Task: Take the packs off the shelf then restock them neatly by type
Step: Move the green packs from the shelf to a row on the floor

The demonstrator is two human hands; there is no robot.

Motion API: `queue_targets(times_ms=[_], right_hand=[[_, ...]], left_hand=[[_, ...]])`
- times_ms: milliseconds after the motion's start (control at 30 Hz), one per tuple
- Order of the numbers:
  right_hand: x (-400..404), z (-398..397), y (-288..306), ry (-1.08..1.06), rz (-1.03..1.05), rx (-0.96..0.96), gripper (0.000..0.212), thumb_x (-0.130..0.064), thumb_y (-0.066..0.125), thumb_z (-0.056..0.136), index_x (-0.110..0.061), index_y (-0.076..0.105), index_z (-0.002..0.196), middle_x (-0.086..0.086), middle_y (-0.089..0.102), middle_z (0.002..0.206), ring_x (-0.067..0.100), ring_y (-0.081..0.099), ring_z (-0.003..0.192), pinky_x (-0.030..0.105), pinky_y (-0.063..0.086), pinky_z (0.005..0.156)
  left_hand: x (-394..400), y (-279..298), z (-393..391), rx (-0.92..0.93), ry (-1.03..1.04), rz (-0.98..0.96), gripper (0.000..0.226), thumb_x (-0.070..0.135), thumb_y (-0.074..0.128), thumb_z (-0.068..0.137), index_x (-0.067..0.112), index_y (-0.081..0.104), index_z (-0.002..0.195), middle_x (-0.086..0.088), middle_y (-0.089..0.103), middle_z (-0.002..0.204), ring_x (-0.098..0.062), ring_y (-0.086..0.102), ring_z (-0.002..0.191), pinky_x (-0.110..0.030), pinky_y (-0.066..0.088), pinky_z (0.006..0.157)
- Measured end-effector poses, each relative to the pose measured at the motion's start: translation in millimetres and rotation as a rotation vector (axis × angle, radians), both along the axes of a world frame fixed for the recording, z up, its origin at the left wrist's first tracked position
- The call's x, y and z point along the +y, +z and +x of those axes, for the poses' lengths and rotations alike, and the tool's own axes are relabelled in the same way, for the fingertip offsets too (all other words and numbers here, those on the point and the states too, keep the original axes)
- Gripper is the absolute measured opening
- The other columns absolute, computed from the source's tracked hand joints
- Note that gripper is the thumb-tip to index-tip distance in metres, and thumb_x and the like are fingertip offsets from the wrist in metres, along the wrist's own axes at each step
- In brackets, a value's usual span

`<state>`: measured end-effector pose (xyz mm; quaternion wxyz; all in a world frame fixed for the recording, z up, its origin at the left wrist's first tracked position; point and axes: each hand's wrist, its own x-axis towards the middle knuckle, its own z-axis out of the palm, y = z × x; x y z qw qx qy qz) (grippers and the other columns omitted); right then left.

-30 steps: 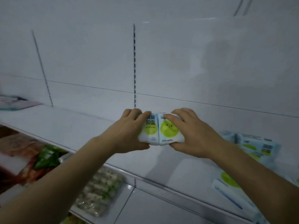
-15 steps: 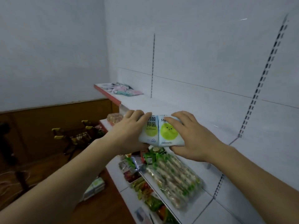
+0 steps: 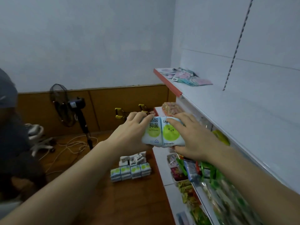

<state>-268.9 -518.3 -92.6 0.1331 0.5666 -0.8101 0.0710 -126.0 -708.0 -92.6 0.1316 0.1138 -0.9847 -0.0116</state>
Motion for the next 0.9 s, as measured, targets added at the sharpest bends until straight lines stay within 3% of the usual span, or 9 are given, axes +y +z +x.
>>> queue_targets(times_ms=[167,300,567,700,900], right_hand=[[-55,-49,-25,0.108,0.040,-0.079,0.087,-0.044,0.066,0.079,-0.025,0.024,0.152,0.002,0.024,0.150,0.021,0.014,0.143,0.043,0.048,0.102],[-98,-75,-51,0.165,0.087,-0.105,0.087,-0.044,0.066,0.079,-0.027,0.022,0.153,0.000,0.024,0.150,0.020,0.015,0.144,0.039,0.048,0.103],[-200,-124,-99,0.189,0.171,-0.148,0.089,-0.039,0.065,0.080,-0.024,0.019,0.155,0.000,0.022,0.151,0.019,0.012,0.144,0.034,0.046,0.095],[-265,-160,-130,0.154,0.204,-0.176,0.089,-0.039,0.064,0.079,-0.023,0.020,0.155,0.001,0.021,0.148,0.020,0.013,0.143,0.035,0.047,0.092],[-356,-212,-193,0.063,0.281,-0.269,0.097,-0.039,0.066,0.077,-0.023,0.013,0.157,0.002,0.019,0.149,0.023,0.012,0.144,0.040,0.046,0.101]], left_hand=[[-37,-31,-30,-0.056,0.110,0.053,0.110,0.068,0.069,0.076,0.029,0.006,0.157,0.007,0.018,0.151,-0.019,0.009,0.142,-0.046,0.047,0.104],[-70,-53,-42,-0.095,0.134,0.133,0.114,0.067,0.067,0.078,0.029,-0.004,0.158,0.009,0.013,0.152,-0.017,0.007,0.142,-0.039,0.048,0.103],[-170,-113,-87,-0.154,0.185,0.239,0.115,0.059,0.070,0.079,0.022,-0.004,0.159,0.007,0.008,0.156,-0.018,0.002,0.145,-0.036,0.030,0.115],[-238,-146,-127,-0.170,0.161,0.283,0.112,0.057,0.072,0.079,0.019,0.003,0.158,0.003,0.014,0.156,-0.017,0.004,0.145,-0.035,0.030,0.116],[-332,-209,-189,-0.203,0.096,0.354,0.099,0.055,0.071,0.082,0.018,0.016,0.155,0.001,0.022,0.153,-0.019,0.012,0.142,-0.033,0.031,0.113]])
